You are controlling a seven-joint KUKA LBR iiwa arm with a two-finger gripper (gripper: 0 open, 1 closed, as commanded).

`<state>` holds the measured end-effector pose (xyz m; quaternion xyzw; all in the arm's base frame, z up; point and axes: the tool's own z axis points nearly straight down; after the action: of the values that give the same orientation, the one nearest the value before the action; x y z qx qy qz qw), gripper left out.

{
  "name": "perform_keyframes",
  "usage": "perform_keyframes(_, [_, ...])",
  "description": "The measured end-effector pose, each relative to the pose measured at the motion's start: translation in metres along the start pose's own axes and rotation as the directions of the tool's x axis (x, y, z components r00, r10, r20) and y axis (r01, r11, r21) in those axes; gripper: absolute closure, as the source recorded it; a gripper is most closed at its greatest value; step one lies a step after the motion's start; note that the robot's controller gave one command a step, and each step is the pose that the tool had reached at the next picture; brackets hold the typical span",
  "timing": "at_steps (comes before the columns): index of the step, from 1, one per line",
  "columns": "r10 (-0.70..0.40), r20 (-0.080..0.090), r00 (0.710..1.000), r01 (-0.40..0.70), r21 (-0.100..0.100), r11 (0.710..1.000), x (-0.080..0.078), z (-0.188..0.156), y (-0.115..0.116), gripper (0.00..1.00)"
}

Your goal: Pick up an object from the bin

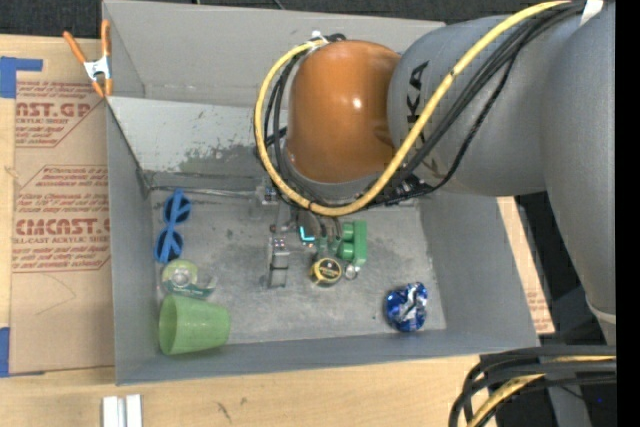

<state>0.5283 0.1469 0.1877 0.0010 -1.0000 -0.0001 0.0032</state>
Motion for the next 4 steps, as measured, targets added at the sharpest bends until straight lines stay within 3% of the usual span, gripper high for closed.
perform_keyframes(1, [-0.488, 0.005, 0.873, 0.488, 0.005, 0.873, 0.017, 0.118, 0.064, 0.00])
perform_keyframes(2, [-0.623, 0.007, 0.783, 0.623, 0.008, 0.783, 0.041, 0.117, 0.090, 0.00])
perform_keyframes(3, [-0.838, 0.009, 0.546, 0.838, 0.007, 0.546, 0.020, 0.117, 0.072, 0.00])
perform_keyframes(4, [-0.812, 0.000, 0.584, 0.812, 0.007, 0.583, 0.045, 0.118, 0.099, 0.00])
